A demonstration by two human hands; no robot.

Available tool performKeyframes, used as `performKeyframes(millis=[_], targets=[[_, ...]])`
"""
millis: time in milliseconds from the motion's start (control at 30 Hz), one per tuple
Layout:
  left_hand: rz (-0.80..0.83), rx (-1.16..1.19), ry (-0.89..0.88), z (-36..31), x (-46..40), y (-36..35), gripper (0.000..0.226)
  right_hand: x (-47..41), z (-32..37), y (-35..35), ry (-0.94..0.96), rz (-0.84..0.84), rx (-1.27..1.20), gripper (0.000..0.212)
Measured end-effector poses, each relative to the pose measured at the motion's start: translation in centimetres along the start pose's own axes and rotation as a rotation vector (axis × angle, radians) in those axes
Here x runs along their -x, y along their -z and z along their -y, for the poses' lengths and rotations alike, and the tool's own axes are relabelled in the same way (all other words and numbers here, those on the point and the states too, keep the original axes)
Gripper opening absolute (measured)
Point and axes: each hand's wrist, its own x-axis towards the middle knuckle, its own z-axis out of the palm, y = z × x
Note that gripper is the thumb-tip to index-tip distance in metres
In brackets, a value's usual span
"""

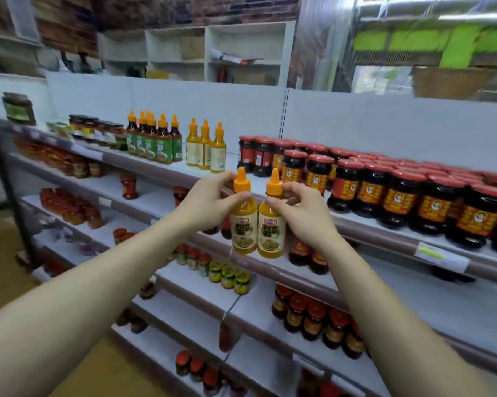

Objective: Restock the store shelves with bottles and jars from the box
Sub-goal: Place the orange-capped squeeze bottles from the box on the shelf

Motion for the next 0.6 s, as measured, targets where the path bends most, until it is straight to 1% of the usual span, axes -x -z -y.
performKeyframes(millis=[133,300,467,600], targets=[[0.039,0.076,0.007,3.8,-0.9,5.1,0.028,-2.8,3.1,-4.8,-0.001,-0.006,-0.006,0.008],[0.055,0.085,0.044,8.3,-1.8,10.5,0.027,-5.7,5.7,-10.0,0.000,-0.018,-0.052,0.008],[0.063,0.089,0.067,11.8,-2.2,14.4,0.031,-8.8,6.8,-14.9,0.031,0.010,-0.083,0.016],[0.065,0.080,0.075,15.0,-3.1,16.1,0.020,-11.5,6.5,-18.4,0.047,0.048,-0.093,0.014]])
